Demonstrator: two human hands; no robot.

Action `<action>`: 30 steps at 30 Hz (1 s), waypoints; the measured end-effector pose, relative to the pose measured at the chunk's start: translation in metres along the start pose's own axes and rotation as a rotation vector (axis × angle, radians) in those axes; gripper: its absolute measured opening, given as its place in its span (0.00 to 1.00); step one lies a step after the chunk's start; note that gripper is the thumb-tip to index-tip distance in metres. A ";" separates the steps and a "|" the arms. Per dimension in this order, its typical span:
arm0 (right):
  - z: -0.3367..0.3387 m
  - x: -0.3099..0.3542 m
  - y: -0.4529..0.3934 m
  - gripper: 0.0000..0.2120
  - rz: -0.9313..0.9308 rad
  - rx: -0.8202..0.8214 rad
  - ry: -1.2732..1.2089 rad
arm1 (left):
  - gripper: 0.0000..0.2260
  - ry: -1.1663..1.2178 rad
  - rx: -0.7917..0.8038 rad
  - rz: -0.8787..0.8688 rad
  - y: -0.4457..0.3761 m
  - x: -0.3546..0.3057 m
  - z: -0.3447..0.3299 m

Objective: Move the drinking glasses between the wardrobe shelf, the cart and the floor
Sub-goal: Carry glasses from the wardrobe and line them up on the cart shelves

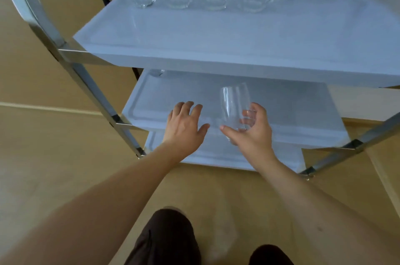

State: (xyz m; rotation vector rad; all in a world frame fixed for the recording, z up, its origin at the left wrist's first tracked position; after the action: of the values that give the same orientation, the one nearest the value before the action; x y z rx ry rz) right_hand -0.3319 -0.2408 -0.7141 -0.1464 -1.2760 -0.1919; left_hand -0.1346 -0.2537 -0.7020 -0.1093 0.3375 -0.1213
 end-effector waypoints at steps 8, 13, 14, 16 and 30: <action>-0.030 -0.011 -0.040 0.41 0.210 -0.084 0.041 | 0.25 -0.004 -0.108 0.028 -0.012 0.038 -0.030; -0.053 -0.005 -0.053 0.43 0.264 -0.052 0.123 | 0.25 -0.005 -0.101 0.075 -0.013 0.064 -0.033; -0.058 -0.003 -0.056 0.43 0.269 -0.044 0.126 | 0.25 -0.008 -0.098 0.089 -0.016 0.070 -0.032; -0.066 -0.001 -0.061 0.44 0.267 -0.020 0.120 | 0.24 -0.015 -0.099 0.104 -0.022 0.081 -0.029; -0.163 0.020 -0.134 0.44 0.317 0.155 0.180 | 0.24 -0.034 -0.087 0.208 -0.076 0.148 -0.022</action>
State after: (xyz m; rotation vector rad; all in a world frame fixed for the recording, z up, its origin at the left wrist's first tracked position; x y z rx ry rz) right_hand -0.2041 -0.4076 -0.7406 -0.1915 -1.0673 0.1628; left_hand -0.0112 -0.3512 -0.7611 -0.1617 0.3181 0.1017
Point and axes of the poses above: each hand's wrist, its own y-axis away from the middle knuckle, its own z-axis out of the back of the hand, x = y × z, the point moved 8 cm from there along -y, towards the middle knuckle, and after that the axes turned 4 degrees about y, right-handed, at the moved point
